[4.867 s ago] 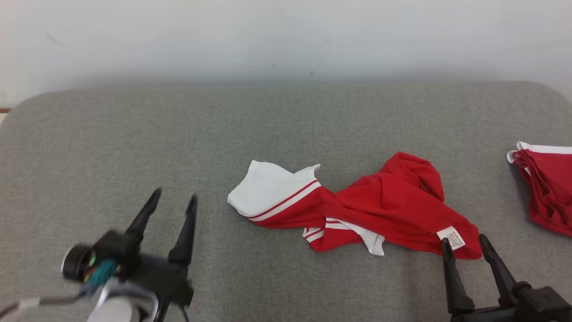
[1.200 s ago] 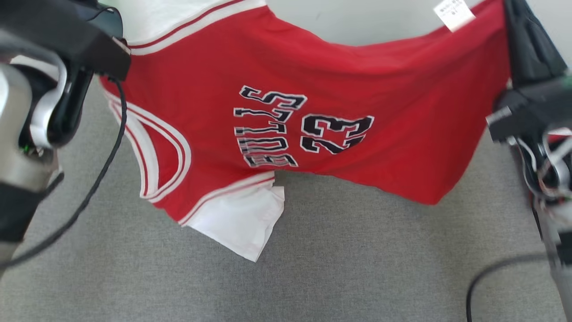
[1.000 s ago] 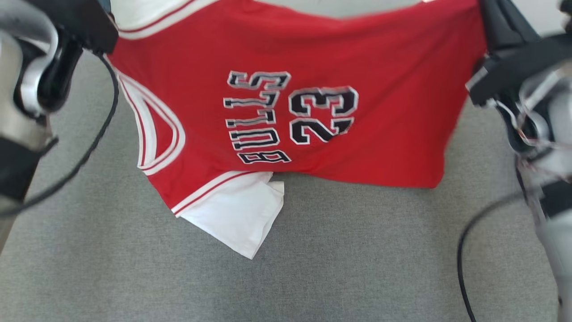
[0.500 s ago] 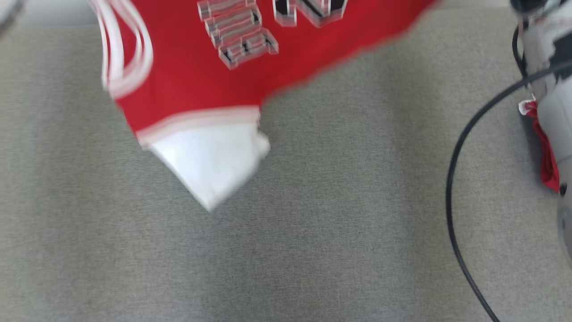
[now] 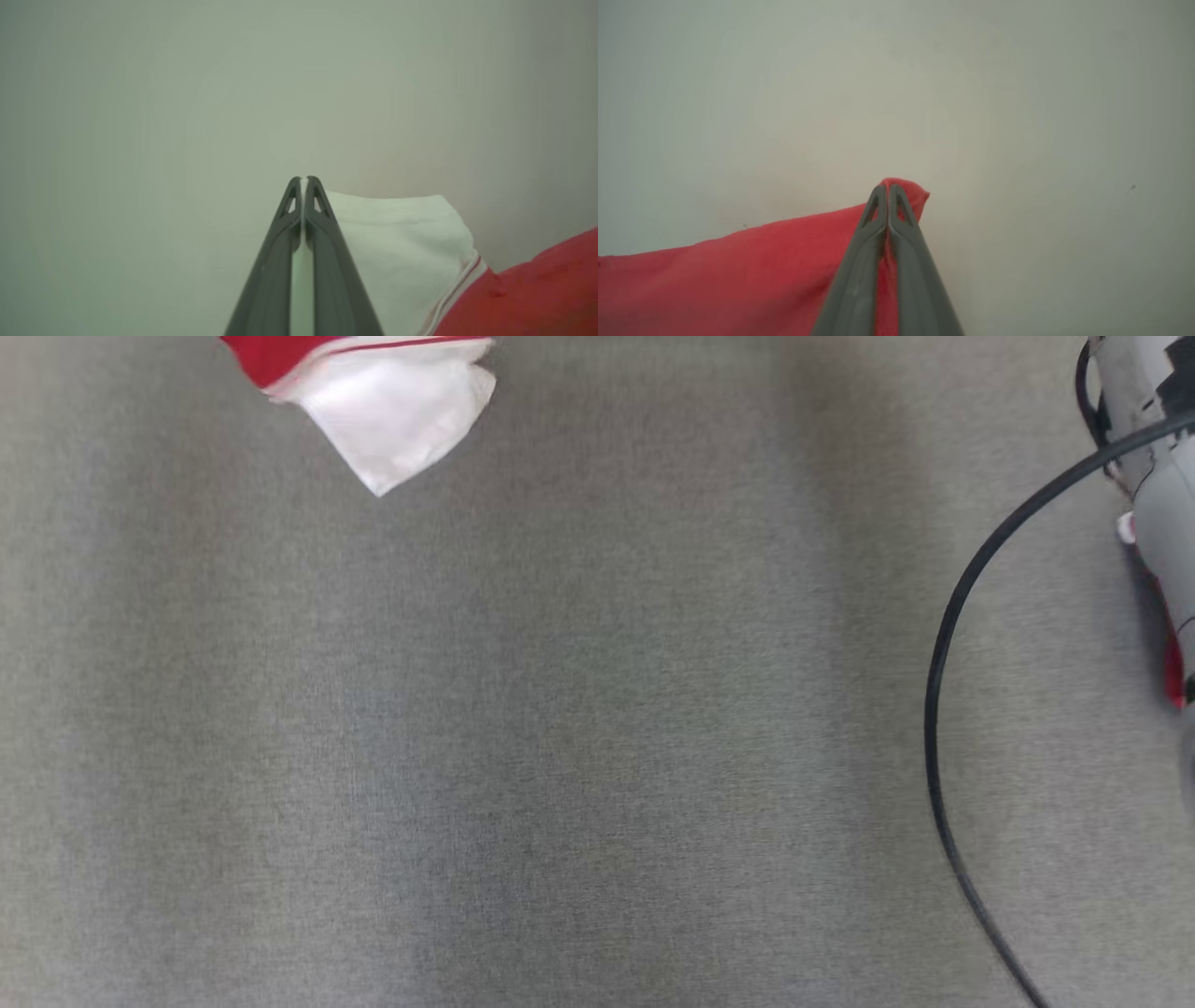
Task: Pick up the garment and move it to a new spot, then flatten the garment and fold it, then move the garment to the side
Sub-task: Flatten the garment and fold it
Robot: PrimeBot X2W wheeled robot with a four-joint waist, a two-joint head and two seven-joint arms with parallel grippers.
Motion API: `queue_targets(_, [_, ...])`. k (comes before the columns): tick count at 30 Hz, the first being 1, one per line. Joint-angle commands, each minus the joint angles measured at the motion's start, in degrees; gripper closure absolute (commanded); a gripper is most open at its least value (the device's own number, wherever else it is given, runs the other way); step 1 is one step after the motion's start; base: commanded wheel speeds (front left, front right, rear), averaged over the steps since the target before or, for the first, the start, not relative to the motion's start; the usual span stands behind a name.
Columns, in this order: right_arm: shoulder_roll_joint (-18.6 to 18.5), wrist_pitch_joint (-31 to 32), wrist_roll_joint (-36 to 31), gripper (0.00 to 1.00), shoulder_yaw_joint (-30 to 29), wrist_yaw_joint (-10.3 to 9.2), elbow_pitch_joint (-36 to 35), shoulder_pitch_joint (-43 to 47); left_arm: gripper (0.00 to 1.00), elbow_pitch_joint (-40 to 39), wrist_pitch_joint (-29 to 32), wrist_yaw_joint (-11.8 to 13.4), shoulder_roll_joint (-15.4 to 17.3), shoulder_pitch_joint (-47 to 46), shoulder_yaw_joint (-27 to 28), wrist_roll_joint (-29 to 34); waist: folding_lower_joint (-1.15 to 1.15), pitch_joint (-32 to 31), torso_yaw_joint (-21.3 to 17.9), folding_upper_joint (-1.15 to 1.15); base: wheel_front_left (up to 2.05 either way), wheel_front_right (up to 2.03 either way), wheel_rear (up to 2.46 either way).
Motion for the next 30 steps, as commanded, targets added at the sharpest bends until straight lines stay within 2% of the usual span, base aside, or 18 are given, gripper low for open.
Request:
queue_targets(1, [0.13,-0.28,0.68,1.0,0.53,-0.07,-0.23,1.35,1.0,0.51,-0.28,-0.44,-0.41,1.76,-0.87,1.04,-0.01,2.31,1.03,-0.01,0.0,0.0,0.0])
queue_targets(2, [0.13,-0.36,0.71,1.0,1.36,-0.07,-0.37,2.64,1.0,0.87,-0.64,-0.85,-1.33,3.13,0.26,-1.09,-0.01,2.57,1.24,-0.01,0.0,0.0,0.0])
queue_targets(6, [-0.61,-0.57,2.67,1.0,5.02,-0.05,-3.19,8.23,1.0,0.74,-1.85,-2.08,-3.67,9.74,0.84,-3.09,-0.01,3.84,2.22,-0.01,0.0,0.0,0.0])
queue_targets(10, [-1.48,-0.64,6.41,1.0,8.73,-0.03,-7.42,14.82,1.0,-2.68,-2.93,-1.51,-4.24,17.64,2.86,-5.34,-0.01,4.61,2.54,-0.01,0.0,0.0,0.0])
queue_targets(12, [-2.27,-0.63,8.47,1.0,10.07,-0.04,-10.21,18.88,1.0,-6.83,-3.11,-0.74,-3.9,22.43,4.38,-5.26,-0.01,4.34,2.92,-0.01,0.0,0.0,0.0])
queue_targets(16, [-4.78,-0.59,11.93,1.0,10.51,-0.04,-19.35,30.57,1.0,-24.85,-3.05,3.06,-1.59,39.12,11.52,-4.36,-0.01,3.17,3.39,-0.01,0.0,0.0,0.0])
queue_targets(19, [-5.37,-0.6,13.33,1.0,8.25,-0.04,-25.45,39.84,1.0,-35.6,-3.06,5.01,-0.18,51.17,13.45,-2.57,-0.01,1.64,3.47,-0.01,0.0,0.0,0.0])
queue_targets(25, [-4.3,-0.6,11.63,1.0,2.04,-0.04,-38.34,60.22,1.0,-51.48,-3.06,8.85,3.56,71.69,13.52,-0.48,-0.01,-2.49,3.12,-0.01,0.0,0.0,0.0])
queue_targets(30, [-3.1,-0.61,8.73,1.0,-2.1,-0.04,-48.16,75.96,1.0,-63.61,-0.03,13.65,8.24,86.71,14.08,-1.46,-0.01,-6.51,2.34,-0.01,0.0,0.0,0.0])
